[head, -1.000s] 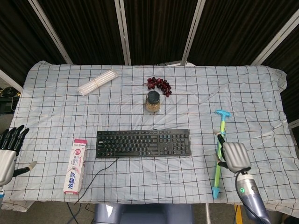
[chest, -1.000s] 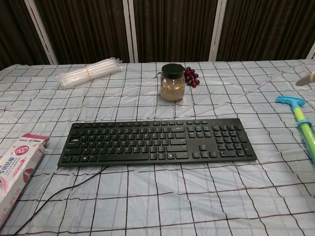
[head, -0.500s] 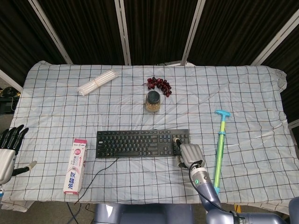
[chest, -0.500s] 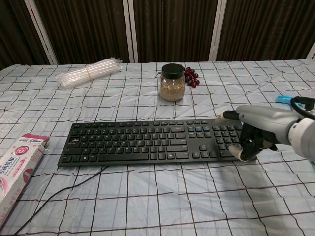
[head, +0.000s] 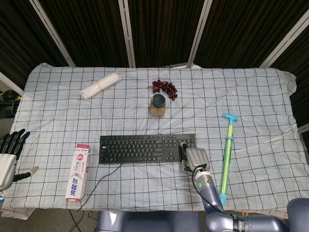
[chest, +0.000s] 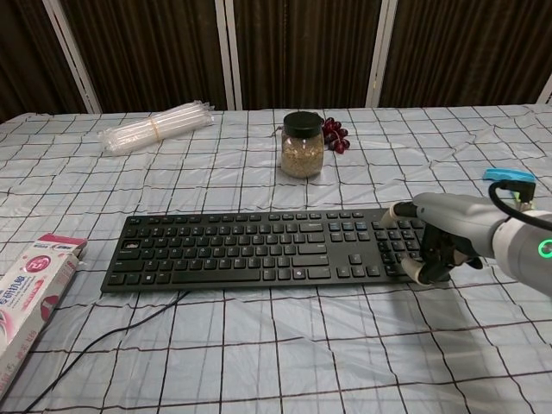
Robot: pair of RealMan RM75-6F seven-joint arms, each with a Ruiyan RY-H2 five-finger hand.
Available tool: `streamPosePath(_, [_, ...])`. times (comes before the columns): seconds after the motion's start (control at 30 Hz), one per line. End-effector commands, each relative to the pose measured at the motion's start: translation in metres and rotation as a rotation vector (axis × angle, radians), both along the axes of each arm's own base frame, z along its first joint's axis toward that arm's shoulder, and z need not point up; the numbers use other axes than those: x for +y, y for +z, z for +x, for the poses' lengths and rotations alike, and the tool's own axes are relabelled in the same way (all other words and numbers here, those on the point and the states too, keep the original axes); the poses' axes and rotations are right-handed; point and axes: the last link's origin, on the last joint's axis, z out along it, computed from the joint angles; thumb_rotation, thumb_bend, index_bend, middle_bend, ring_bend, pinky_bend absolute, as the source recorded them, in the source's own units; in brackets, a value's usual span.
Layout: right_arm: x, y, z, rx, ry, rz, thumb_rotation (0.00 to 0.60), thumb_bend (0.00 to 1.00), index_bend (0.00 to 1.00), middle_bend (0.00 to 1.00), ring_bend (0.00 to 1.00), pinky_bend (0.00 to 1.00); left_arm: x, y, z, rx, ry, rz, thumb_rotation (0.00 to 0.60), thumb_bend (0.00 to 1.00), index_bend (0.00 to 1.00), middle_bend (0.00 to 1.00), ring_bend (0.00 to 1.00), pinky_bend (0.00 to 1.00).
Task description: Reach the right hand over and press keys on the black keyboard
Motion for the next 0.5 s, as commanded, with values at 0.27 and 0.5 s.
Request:
streamPosePath(0.27, [-0.001,-0.011,0.000,-0.009,-0.020,0.016,0.600,0.53,0.15,0.93,0.91,0.79,0.000,-0.001,0.000,0.001,0.005,-0.005,0.600,0.06,0.00,0.00,0.00,0.00])
streamPosePath(0.5, [-0.003,-0.016,-0.003,0.003,-0.035,0.023,0.600,0.53,0.15,0.93,0.91,0.79,0.001,-0.002,0.000,-0.004,0.006,-0.006,0.600,0.06,0.00,0.00,0.00,0.00])
